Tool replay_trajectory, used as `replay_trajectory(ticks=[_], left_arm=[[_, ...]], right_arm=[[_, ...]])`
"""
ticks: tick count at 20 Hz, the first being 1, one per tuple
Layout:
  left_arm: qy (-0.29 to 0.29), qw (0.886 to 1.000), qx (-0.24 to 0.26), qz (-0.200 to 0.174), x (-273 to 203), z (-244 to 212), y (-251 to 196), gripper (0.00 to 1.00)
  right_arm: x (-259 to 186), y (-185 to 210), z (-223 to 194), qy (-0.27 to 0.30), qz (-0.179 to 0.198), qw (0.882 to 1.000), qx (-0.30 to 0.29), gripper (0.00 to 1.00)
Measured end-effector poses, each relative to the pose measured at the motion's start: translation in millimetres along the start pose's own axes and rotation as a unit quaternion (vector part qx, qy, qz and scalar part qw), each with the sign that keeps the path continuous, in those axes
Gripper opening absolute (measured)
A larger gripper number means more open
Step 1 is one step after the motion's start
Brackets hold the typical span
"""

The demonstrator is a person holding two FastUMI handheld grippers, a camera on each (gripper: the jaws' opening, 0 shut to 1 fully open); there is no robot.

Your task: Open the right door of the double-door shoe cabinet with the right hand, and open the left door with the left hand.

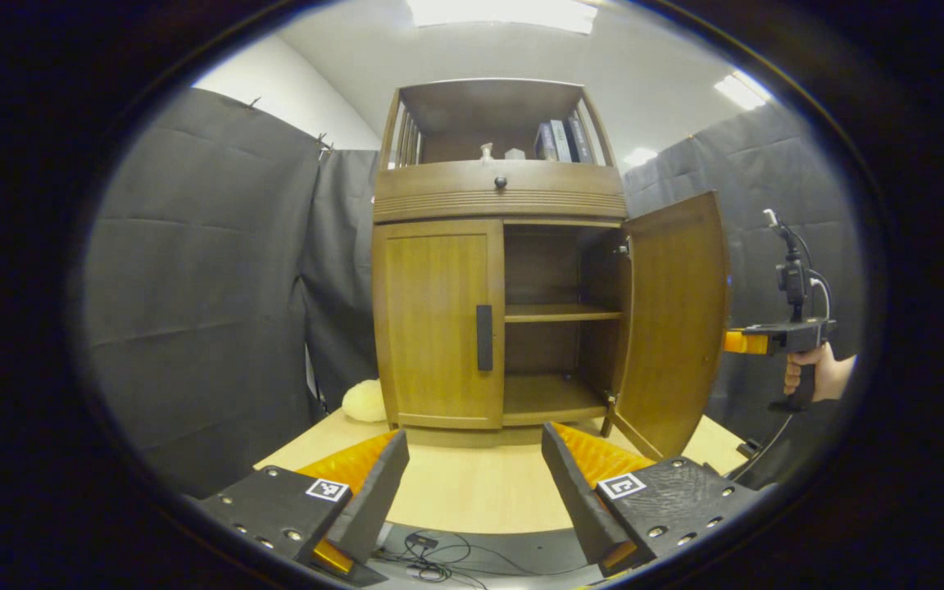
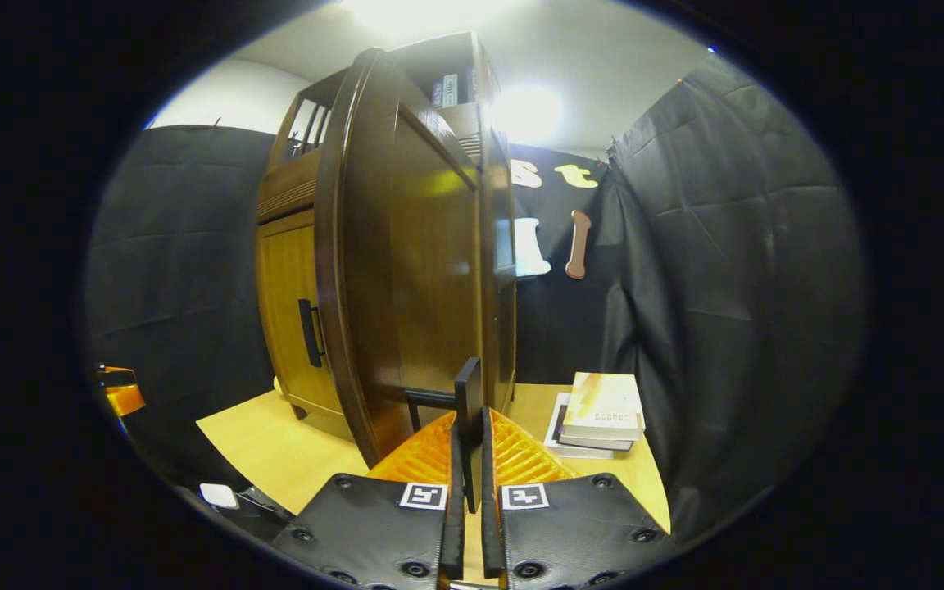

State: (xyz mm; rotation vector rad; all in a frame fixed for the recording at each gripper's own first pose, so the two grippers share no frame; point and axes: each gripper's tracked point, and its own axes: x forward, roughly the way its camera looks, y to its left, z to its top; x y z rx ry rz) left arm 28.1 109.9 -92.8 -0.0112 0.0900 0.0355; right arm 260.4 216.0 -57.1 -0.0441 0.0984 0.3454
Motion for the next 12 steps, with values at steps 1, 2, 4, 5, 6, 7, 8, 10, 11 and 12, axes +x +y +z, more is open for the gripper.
replay_trajectory(ticks=[1,2,4,5,6,7,8,10,11,12], left_arm=[[0.001,1.000,0.001,-0.001,1.3,-1.2,-0.5,0.96],[0.002,1.000,0.003,-0.002,1.1,-1.2,-1.4,0.96],[0.001,1.000,0.010,-0.002,0.8,0.8,-1.6,0.96],[0.000,1.000,0.011,-0.001,2.1,-0.2,-2.1,0.96],[-0.001,1.000,0.009,-0.001,2.1,-0.1,-2.4,0.96],[-0.002,1.000,0.006,-0.001,2.6,-1.2,-1.5,0.96],[-0.003,1.000,0.002,-0.003,2.6,-0.8,-0.8,0.96],[-0.001,1.000,0.000,-0.006,4.0,-0.7,0.6,0.96],[0.001,1.000,0.003,-0.011,4.0,-0.6,0.9,0.96],[0.001,1.000,0.004,-0.013,3.5,-0.2,-0.1,0.96]], right_arm=[[0.3,6.0,-0.2,0.000,0.008,1.000,0.011,0.10],[0.6,10.3,-0.4,0.000,0.012,1.000,0.017,0.10],[0.7,7.0,0.7,-0.002,0.013,1.000,0.011,0.10],[0.5,4.6,1.4,-0.002,0.011,1.000,0.007,0.10],[0.7,3.5,0.6,-0.001,0.010,1.000,0.004,0.10],[-0.2,2.4,0.8,-0.002,0.008,1.000,0.003,0.10],[0.2,2.7,0.3,-0.002,0.005,1.000,0.004,0.10],[-0.9,2.9,-0.4,0.000,0.000,1.000,0.009,0.10],[-2.5,3.4,-1.1,0.002,-0.002,1.000,0.013,0.10],[-4.5,4.7,-2.8,0.004,-0.004,1.000,0.016,0.10]])
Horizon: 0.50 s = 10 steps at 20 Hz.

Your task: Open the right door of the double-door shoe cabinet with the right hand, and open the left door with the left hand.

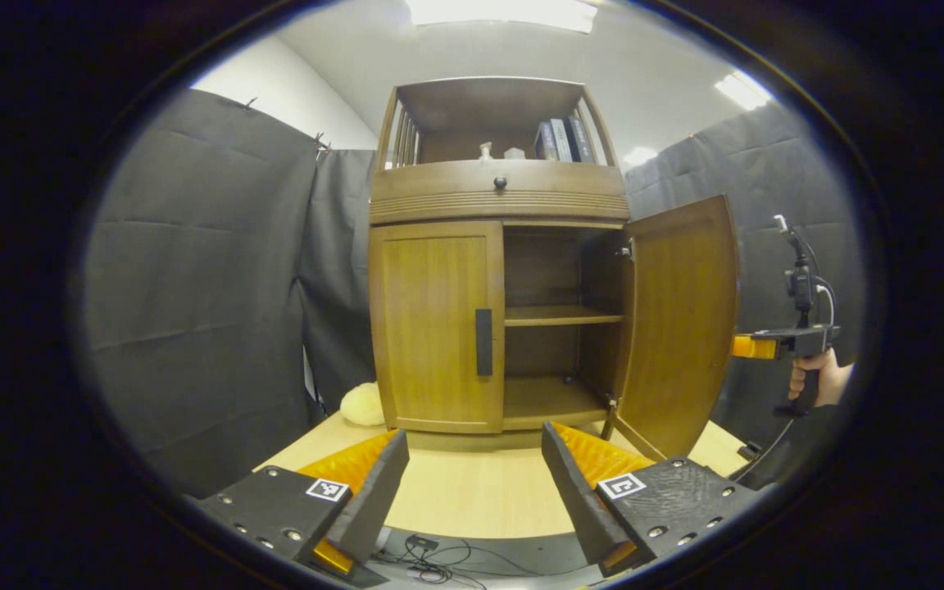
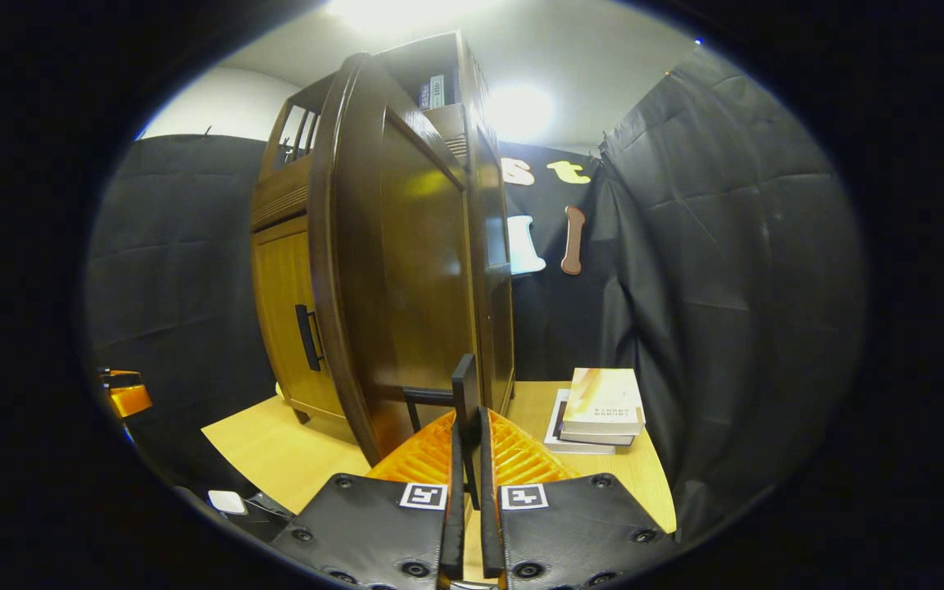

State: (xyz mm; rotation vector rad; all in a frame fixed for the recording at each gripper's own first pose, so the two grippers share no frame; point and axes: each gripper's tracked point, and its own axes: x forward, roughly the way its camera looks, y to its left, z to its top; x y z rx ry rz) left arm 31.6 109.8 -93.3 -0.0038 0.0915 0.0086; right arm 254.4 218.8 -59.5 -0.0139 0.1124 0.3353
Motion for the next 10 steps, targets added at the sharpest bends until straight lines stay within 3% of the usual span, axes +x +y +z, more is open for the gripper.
replay_trajectory(ticks=[6,10], left_arm=[[0.006,1.000,-0.007,-0.026,0.2,-0.8,-3.0,0.96],[0.005,0.999,-0.012,-0.049,3.8,0.1,-7.6,0.96]], right_arm=[[-13.9,-5.3,-8.0,0.021,-0.022,0.999,-0.008,0.08],[-25.6,-13.6,-13.5,0.037,-0.066,0.997,-0.001,0.08]])
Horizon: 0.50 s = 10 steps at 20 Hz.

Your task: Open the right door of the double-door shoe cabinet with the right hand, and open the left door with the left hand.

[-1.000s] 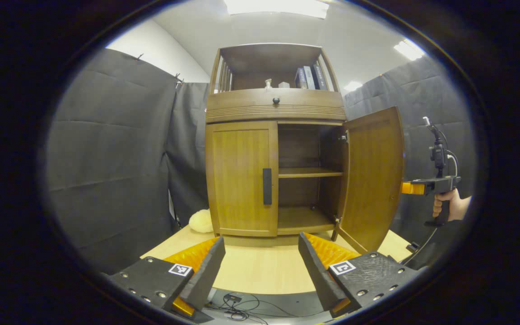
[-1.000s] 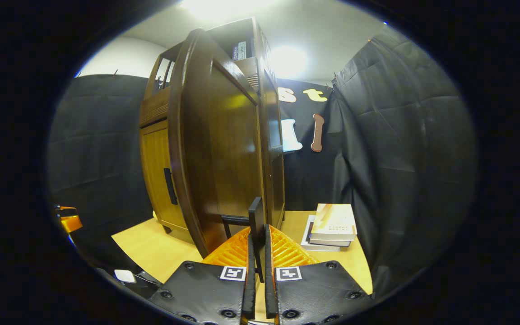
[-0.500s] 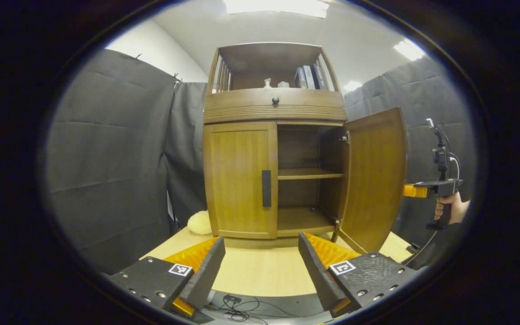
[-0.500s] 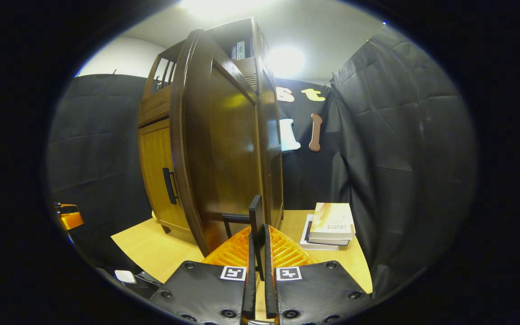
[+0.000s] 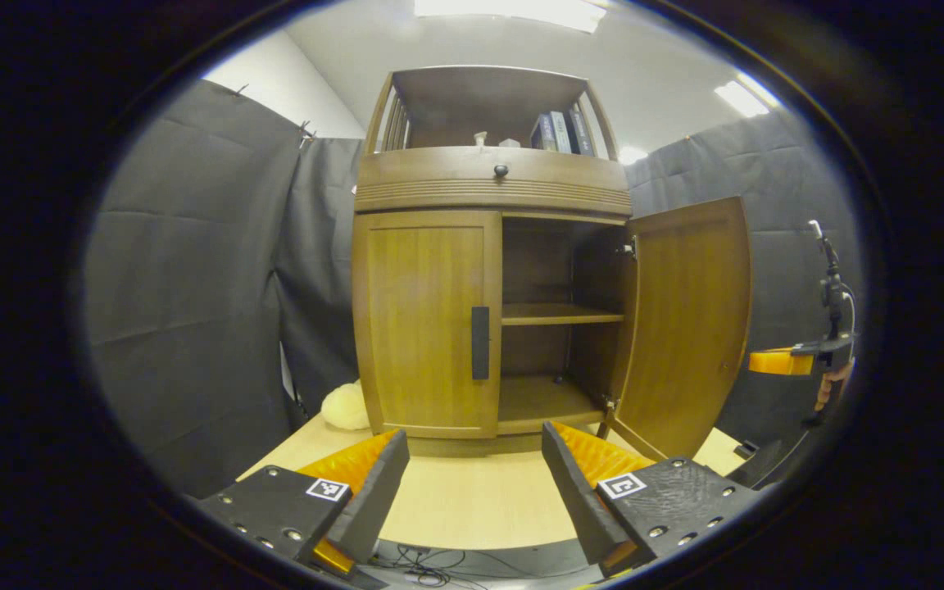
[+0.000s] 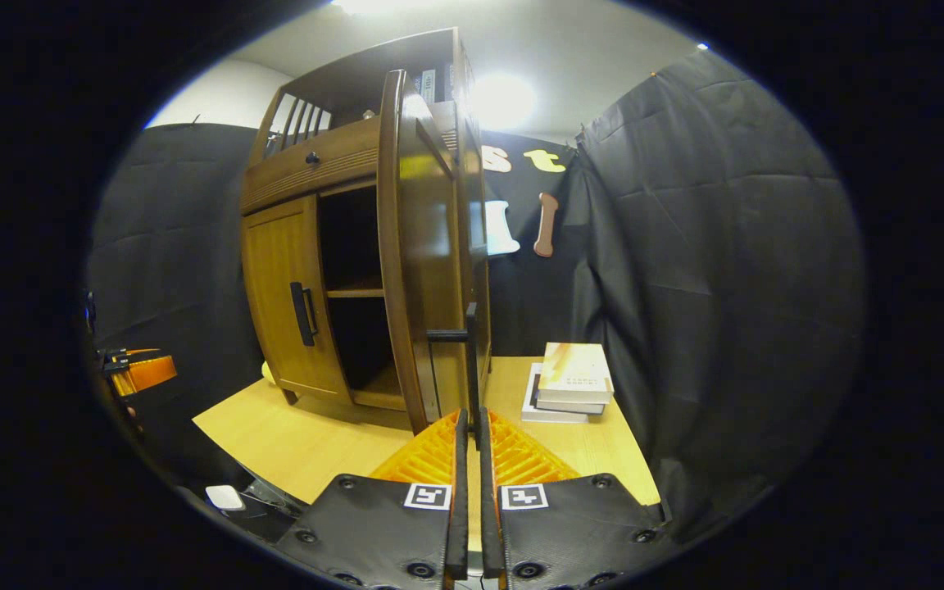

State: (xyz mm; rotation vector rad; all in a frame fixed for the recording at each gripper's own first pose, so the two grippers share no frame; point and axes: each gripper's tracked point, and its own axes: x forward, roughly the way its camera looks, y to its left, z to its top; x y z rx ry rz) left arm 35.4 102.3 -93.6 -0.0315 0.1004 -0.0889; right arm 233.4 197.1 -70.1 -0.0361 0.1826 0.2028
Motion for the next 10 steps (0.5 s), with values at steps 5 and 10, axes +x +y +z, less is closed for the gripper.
replay_trajectory(ticks=[5,10], left_arm=[[-0.019,0.999,0.002,-0.035,2.9,3.4,-4.6,0.96],[-0.041,0.997,0.016,-0.062,4.0,9.5,-6.6,0.96]], right_arm=[[-13.4,-9.6,-5.8,0.010,-0.083,0.996,0.035,0.08],[-20.5,-24.6,-0.3,-0.009,-0.175,0.984,0.043,0.09]])
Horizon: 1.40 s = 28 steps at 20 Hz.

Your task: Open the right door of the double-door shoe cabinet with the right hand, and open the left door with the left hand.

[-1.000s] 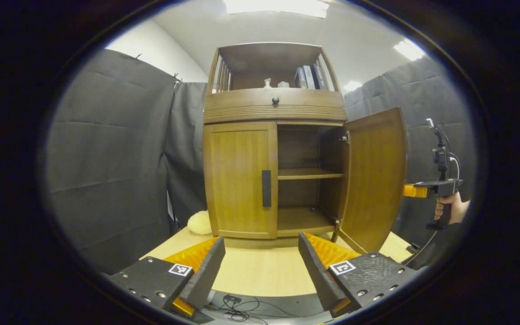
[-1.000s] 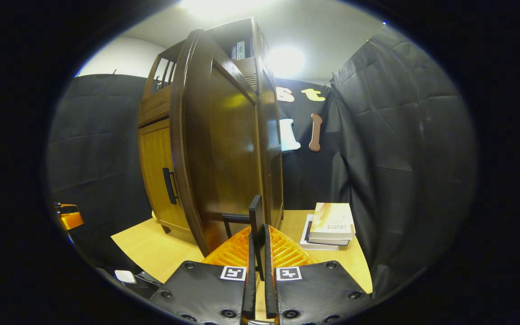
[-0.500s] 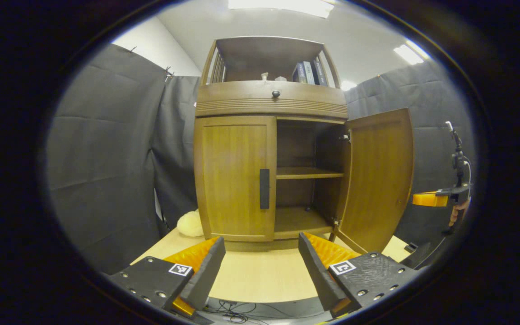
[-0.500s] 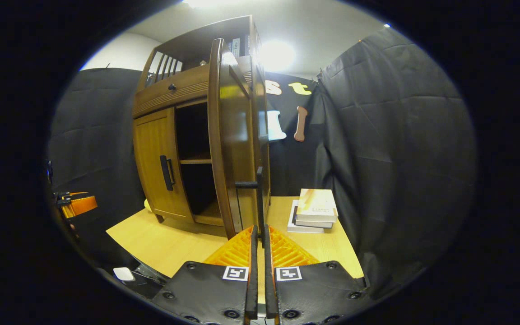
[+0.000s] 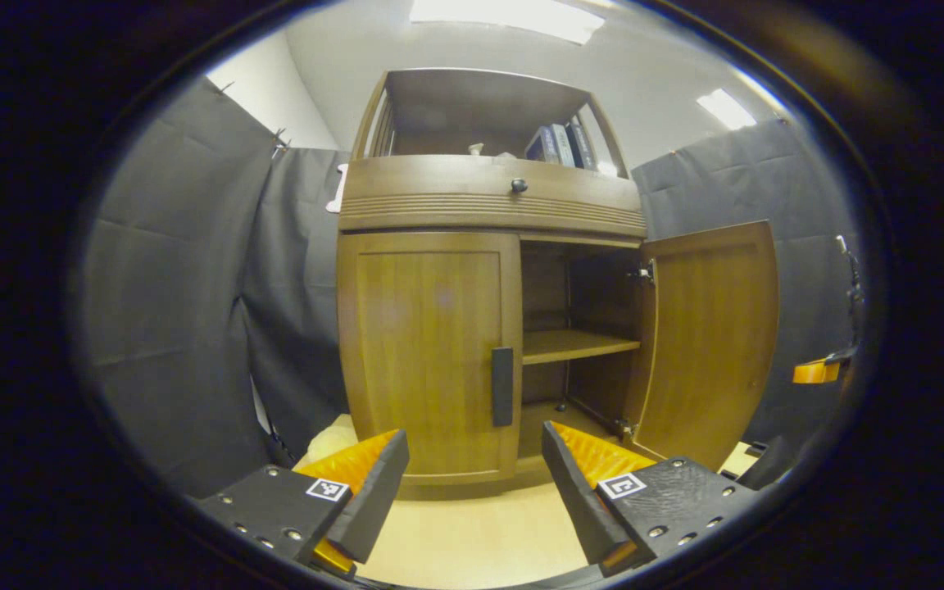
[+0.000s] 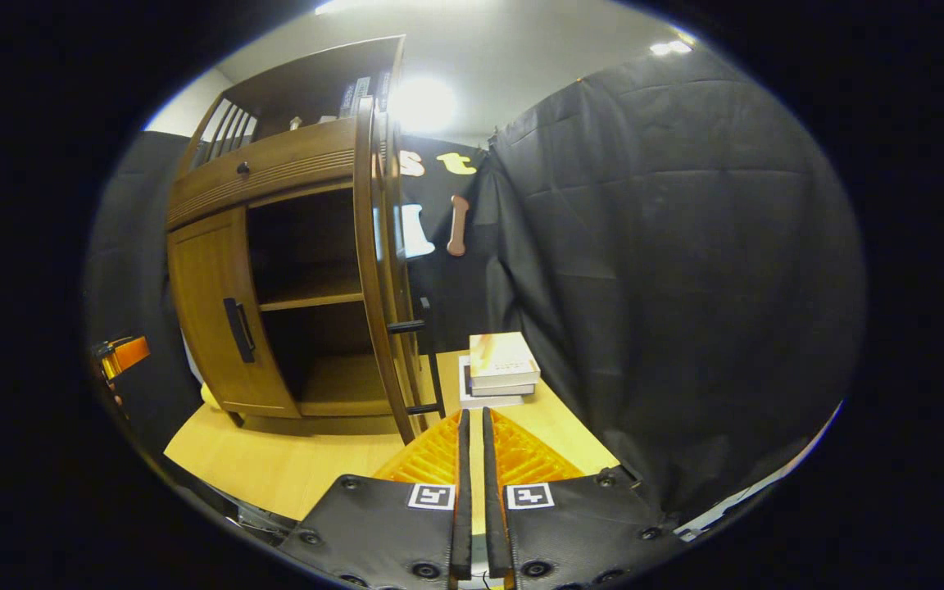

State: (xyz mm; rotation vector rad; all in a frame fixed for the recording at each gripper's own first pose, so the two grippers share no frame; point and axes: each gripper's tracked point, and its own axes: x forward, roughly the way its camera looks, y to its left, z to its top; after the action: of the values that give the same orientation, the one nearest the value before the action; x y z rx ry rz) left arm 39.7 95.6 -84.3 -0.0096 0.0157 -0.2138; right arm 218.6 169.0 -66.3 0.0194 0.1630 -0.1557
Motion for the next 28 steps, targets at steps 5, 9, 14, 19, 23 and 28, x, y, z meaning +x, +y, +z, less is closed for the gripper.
replay_trajectory(ticks=[5,9,14,19,23,28], left_arm=[[-0.007,1.000,-0.019,-0.019,-1.4,-0.3,-2.6,0.96],[-0.011,0.999,-0.032,-0.019,0.4,-1.0,-2.8,0.96],[-0.013,0.999,-0.032,-0.017,5.1,-0.4,-4.0,0.96],[-0.008,1.000,-0.018,-0.004,7.1,-5.9,-1.1,0.94],[0.005,0.999,-0.039,0.007,3.7,-7.7,0.0,0.96],[0.023,0.999,-0.039,0.025,1.6,-8.1,2.2,0.95]], right_arm=[[-3.3,-26.4,8.7,-0.012,-0.086,0.996,0.000,0.24],[1.3,-30.9,22.0,-0.028,-0.107,0.994,0.006,0.60],[21.4,-36.0,33.6,-0.049,-0.111,0.992,0.027,0.95],[43.9,-41.2,37.6,-0.050,-0.088,0.995,0.003,0.96],[63.9,-42.6,43.7,-0.059,-0.063,0.996,-0.032,0.96],[84.6,-47.3,46.4,-0.062,-0.045,0.995,-0.060,0.99]])
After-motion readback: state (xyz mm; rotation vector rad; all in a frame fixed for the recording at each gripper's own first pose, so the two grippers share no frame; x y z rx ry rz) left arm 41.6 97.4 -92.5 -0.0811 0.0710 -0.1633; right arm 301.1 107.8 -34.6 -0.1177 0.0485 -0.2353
